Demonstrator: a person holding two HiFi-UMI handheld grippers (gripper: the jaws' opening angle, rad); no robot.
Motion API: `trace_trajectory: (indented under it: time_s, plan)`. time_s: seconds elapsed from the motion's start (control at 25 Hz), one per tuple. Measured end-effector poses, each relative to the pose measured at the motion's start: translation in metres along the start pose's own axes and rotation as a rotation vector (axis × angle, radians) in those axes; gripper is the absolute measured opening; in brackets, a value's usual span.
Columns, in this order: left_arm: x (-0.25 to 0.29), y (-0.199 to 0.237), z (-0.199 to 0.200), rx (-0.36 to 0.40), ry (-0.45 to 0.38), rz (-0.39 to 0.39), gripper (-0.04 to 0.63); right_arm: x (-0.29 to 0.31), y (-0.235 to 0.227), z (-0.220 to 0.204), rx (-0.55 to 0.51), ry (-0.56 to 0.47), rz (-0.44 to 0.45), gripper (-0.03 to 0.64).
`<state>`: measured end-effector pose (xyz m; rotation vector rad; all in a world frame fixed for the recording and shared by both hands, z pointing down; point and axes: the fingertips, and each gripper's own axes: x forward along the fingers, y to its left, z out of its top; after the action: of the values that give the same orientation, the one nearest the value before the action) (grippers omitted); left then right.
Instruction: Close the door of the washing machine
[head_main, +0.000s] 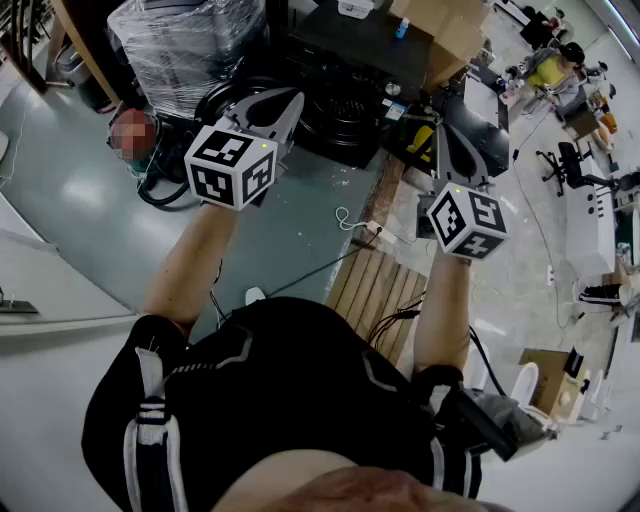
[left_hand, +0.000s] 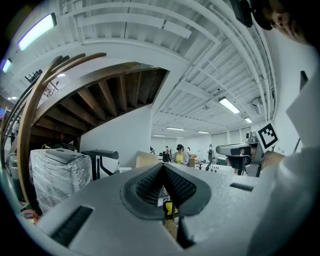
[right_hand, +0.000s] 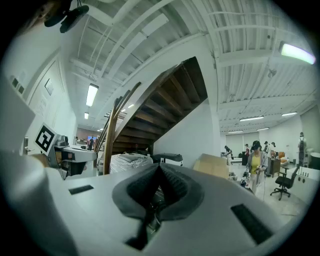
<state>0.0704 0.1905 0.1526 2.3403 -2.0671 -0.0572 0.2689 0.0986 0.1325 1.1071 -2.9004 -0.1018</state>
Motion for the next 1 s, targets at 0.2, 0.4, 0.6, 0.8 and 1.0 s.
trace_trajectory:
  time_s: [0.2,0.4,0.6,0.8,1.0]
  plan:
    - [-0.001,0.007,-0.001,0.006,0.018,0.049,0.002,-0.004,-0.003,0.003,0.004,-0.002,-0.009,0.003]
    - [-0.003,0.006,0.008,0.019,-0.002,0.039,0.002,-0.004,-0.003,0.004,0.003,-0.007,-0.009,0.003]
    - [-0.006,0.010,0.016,0.031,-0.026,0.035,0.003,-0.005,-0.003,0.003,0.019,-0.017,-0.029,0.005]
    - [-0.013,0.013,0.019,-0.010,-0.032,0.035,0.002,-0.005,0.005,0.006,0.000,-0.035,-0.027,0.005]
    - [-0.016,0.025,0.022,0.021,-0.038,0.058,0.003,0.004,0.016,0.012,0.011,-0.041,-0.017,0.005]
